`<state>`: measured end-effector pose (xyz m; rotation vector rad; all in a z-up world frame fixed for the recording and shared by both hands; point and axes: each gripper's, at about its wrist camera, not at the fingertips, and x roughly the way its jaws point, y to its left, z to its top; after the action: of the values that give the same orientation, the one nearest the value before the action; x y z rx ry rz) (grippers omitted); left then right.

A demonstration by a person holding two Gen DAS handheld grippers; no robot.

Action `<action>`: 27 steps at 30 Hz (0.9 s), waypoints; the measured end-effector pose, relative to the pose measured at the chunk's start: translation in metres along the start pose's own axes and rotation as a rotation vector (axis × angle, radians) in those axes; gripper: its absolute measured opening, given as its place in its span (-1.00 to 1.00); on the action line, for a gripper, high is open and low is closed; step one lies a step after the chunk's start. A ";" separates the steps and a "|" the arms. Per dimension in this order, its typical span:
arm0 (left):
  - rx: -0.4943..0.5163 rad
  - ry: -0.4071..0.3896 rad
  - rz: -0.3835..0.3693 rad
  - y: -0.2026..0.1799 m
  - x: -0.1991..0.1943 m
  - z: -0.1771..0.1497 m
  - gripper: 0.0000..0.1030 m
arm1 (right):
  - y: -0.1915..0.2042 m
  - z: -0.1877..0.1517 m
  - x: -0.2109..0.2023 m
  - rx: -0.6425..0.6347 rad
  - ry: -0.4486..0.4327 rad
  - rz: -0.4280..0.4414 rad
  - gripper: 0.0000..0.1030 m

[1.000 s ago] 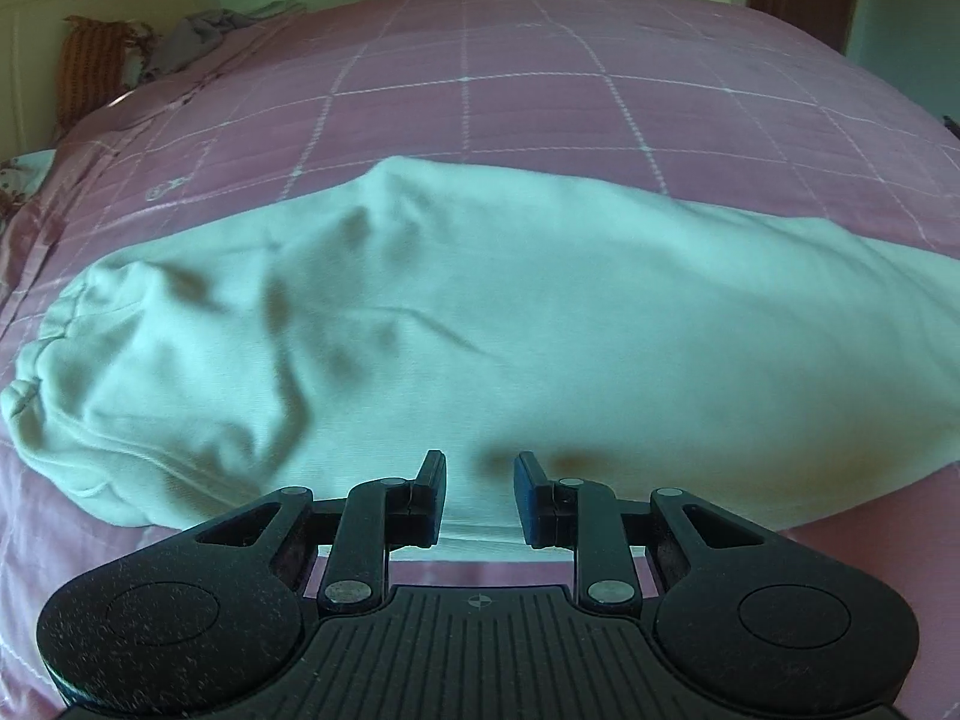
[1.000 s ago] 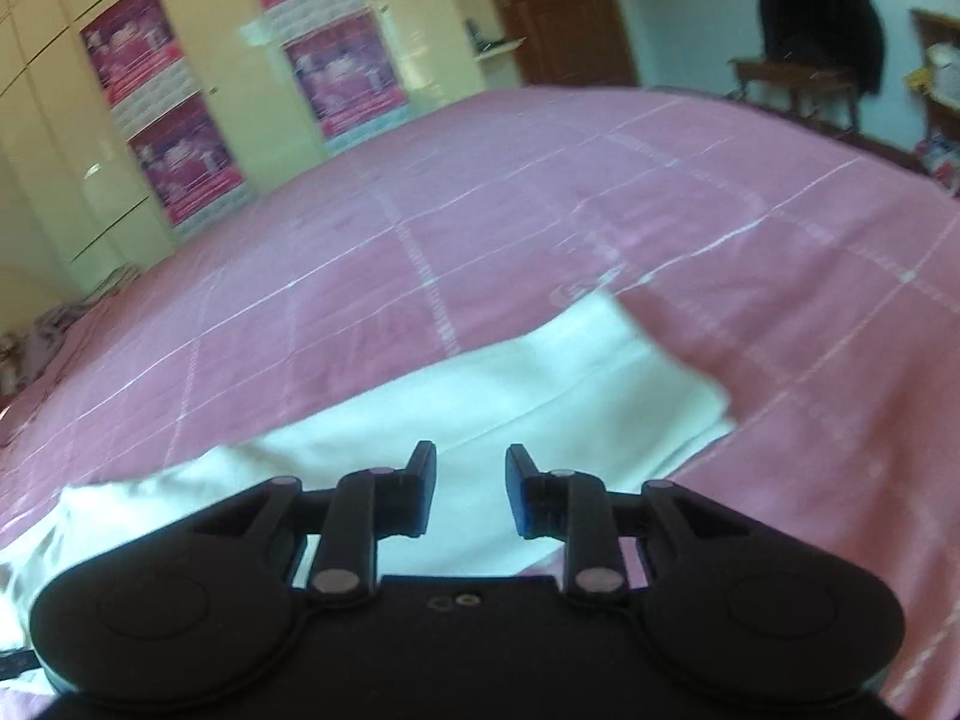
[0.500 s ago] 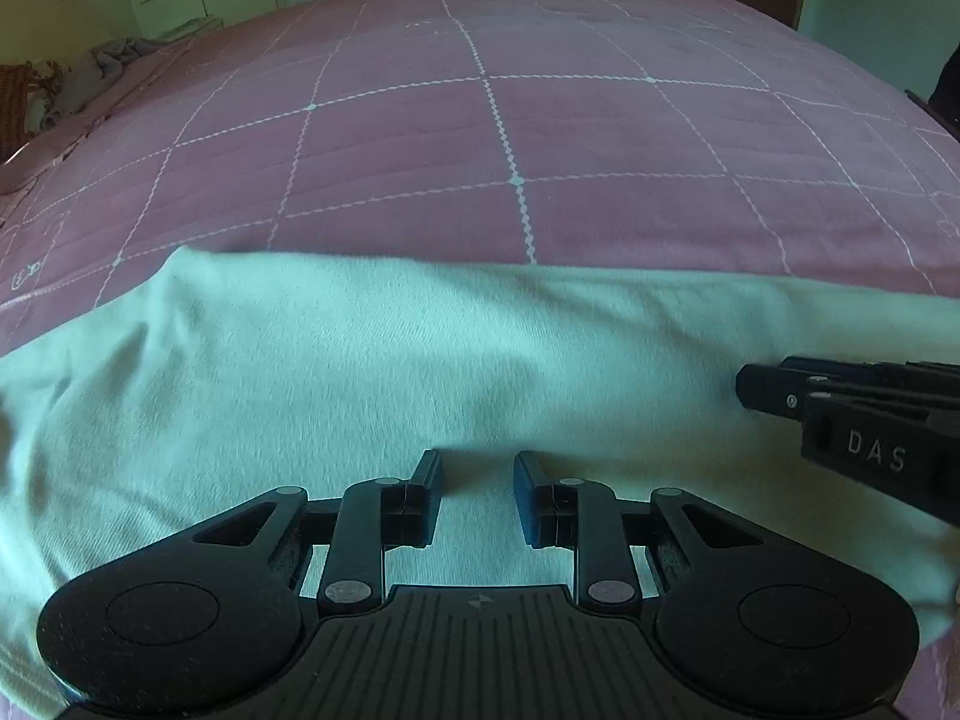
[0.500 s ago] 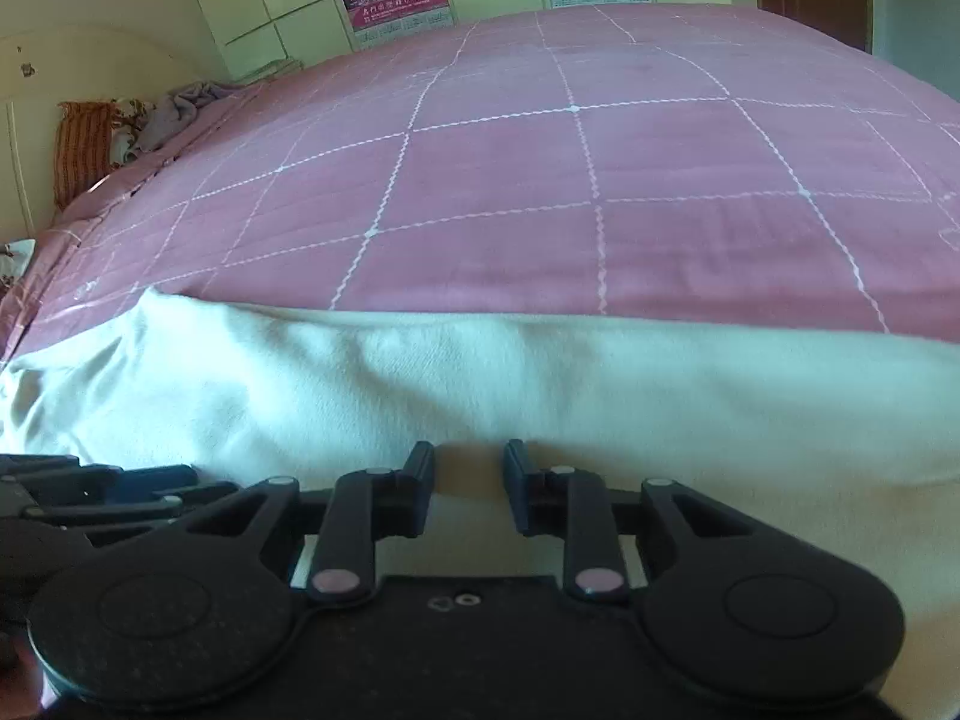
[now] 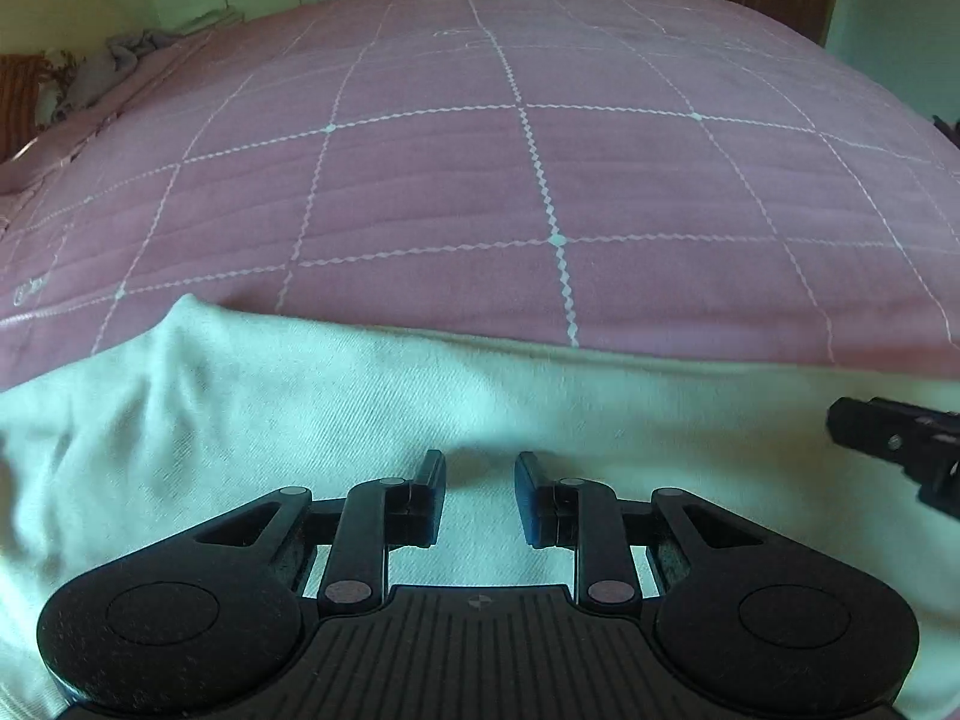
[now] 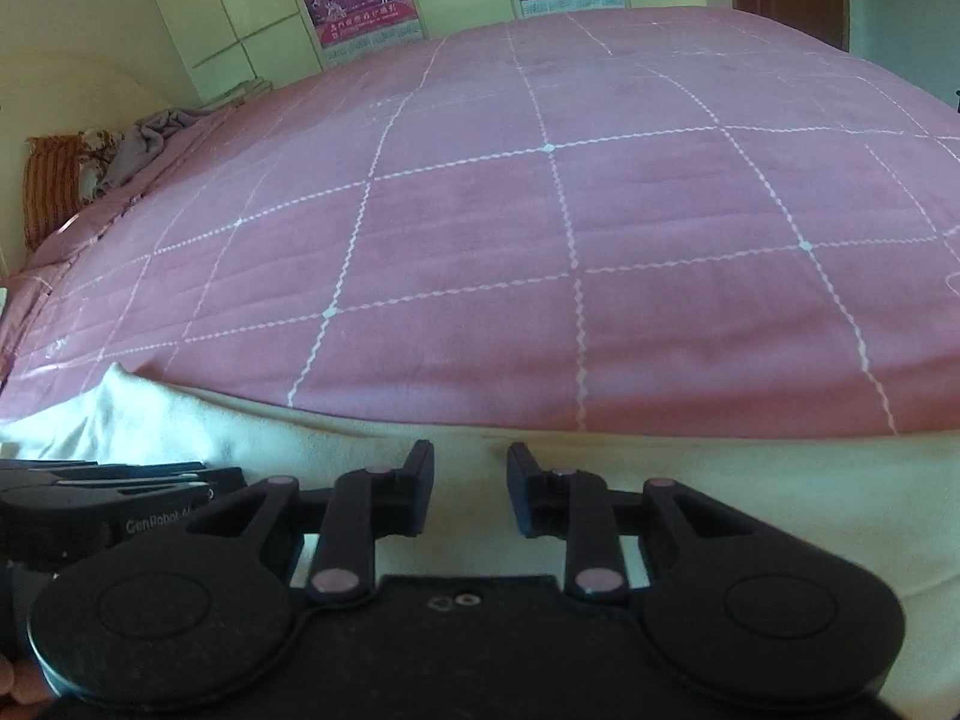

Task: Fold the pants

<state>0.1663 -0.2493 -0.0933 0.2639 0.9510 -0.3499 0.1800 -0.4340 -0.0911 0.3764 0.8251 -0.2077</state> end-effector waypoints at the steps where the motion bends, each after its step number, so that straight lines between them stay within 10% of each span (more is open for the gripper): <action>1: 0.011 -0.008 -0.021 0.003 -0.008 -0.011 -0.50 | -0.004 -0.005 -0.011 0.007 -0.007 0.006 -0.44; 9: 0.068 -0.015 0.038 0.001 -0.029 -0.055 -0.32 | -0.029 -0.067 -0.049 -0.012 0.021 -0.043 -0.60; 18: 0.085 -0.043 0.001 0.001 -0.059 -0.089 -0.09 | -0.129 -0.086 -0.139 0.333 -0.082 -0.139 -0.40; 27: 0.027 -0.025 0.011 0.010 -0.059 -0.093 0.14 | -0.197 -0.094 -0.151 0.561 -0.186 -0.179 -0.67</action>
<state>0.0698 -0.1956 -0.0952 0.2892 0.9201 -0.3554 -0.0472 -0.5706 -0.0840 0.7963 0.6061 -0.6381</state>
